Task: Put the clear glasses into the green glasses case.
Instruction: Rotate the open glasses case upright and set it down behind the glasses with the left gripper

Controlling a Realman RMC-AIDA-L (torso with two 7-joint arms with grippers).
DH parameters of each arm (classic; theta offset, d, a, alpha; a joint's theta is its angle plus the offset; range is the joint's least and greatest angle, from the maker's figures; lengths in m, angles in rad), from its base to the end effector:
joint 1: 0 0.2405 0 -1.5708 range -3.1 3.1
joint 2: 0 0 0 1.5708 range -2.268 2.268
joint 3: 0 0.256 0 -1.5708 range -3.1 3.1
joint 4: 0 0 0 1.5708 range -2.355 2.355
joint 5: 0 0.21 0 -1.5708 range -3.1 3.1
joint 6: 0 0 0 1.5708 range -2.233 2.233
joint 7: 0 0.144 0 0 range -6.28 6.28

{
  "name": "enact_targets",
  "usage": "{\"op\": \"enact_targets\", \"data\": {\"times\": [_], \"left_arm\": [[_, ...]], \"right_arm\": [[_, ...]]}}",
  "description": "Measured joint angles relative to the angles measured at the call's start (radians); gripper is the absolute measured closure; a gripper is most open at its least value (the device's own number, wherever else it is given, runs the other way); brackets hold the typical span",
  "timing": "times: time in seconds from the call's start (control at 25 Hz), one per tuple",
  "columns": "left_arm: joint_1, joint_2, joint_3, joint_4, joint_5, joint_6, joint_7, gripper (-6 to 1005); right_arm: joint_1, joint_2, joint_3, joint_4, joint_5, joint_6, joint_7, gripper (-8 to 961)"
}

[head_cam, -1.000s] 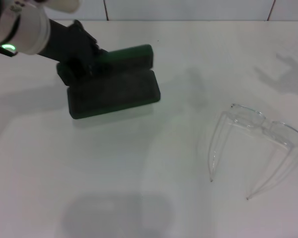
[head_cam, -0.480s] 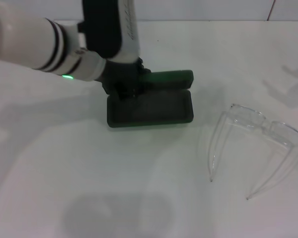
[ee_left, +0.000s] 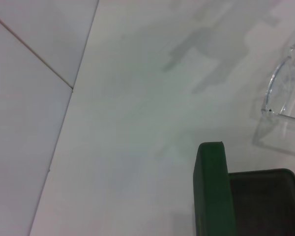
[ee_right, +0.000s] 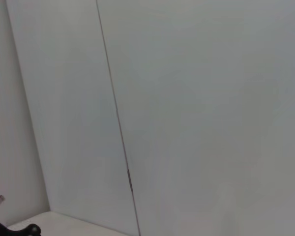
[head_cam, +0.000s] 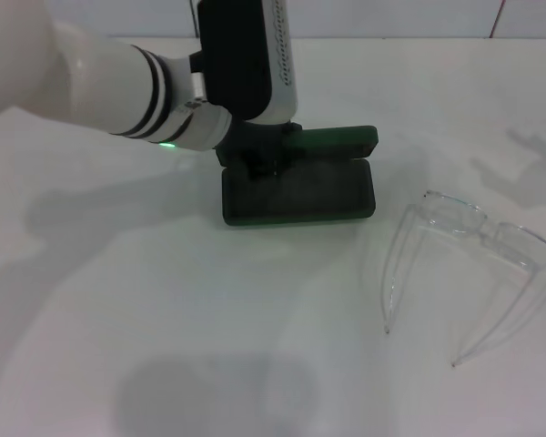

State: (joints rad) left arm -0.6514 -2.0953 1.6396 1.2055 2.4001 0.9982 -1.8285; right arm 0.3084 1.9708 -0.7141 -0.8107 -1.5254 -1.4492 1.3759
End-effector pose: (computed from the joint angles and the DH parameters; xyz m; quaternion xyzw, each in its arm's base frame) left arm -0.1254 0.3860 -0.0657 -0.9658 0.1196 0.1031 0.2059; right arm 0.3044 0.3266 0.1133 -0.8493 0.2152 0.3323 0.3493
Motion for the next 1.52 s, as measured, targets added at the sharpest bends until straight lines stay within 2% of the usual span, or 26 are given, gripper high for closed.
{"op": "enact_targets", "data": {"times": [0.36, 1.36, 1.52], "left_arm": [[-0.015, -0.002, 0.040, -0.037, -0.009, -0.056, 0.000, 780], [-0.010, -0.003, 0.103, -0.070, -0.056, -0.108, 0.006, 773], [-0.008, -0.003, 0.110, -0.067, -0.057, -0.112, 0.005, 718]], "right_arm": [[-0.001, 0.002, -0.001, 0.003, -0.001, -0.011, 0.001, 181], [-0.011, 0.003, 0.001, 0.008, -0.001, -0.053, 0.002, 188], [-0.017, 0.005, 0.001, 0.008, -0.001, -0.060, 0.002, 189]]}}
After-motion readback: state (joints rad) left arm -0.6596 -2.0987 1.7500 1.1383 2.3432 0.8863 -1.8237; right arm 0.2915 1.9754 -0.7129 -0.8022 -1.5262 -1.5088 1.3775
